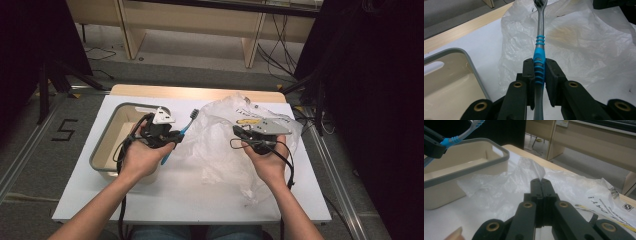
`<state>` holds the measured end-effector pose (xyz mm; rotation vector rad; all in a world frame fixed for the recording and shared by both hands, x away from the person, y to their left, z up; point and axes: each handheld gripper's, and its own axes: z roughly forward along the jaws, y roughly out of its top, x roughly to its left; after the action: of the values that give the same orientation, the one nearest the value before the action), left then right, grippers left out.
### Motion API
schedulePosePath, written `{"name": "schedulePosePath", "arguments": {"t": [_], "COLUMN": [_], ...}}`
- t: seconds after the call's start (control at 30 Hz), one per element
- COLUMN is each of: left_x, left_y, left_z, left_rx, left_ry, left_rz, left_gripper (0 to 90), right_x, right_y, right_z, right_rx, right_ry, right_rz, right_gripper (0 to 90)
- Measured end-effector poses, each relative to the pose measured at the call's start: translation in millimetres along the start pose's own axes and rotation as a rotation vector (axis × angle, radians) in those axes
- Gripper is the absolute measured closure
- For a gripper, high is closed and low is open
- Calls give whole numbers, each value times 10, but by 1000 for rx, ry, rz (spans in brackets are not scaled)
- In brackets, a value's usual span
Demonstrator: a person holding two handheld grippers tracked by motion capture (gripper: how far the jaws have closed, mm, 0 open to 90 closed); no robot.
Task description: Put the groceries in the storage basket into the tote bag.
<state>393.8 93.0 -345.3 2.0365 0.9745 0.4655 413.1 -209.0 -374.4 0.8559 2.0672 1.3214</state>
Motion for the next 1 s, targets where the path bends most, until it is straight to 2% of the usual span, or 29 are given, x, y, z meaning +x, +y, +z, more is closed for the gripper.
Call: {"name": "schedulePosePath", "arguments": {"t": [1.0], "left_x": [-281], "left_y": [-94], "left_z": [199], "left_rx": [47], "left_ry": [-42], "left_rz": [58], "left_gripper": [785], "right_x": [-3], "right_y": [8], "right_z": [-10], "right_rx": [-7], "right_ry": [-1], "right_rz": [-1], "right_gripper": [900]}}
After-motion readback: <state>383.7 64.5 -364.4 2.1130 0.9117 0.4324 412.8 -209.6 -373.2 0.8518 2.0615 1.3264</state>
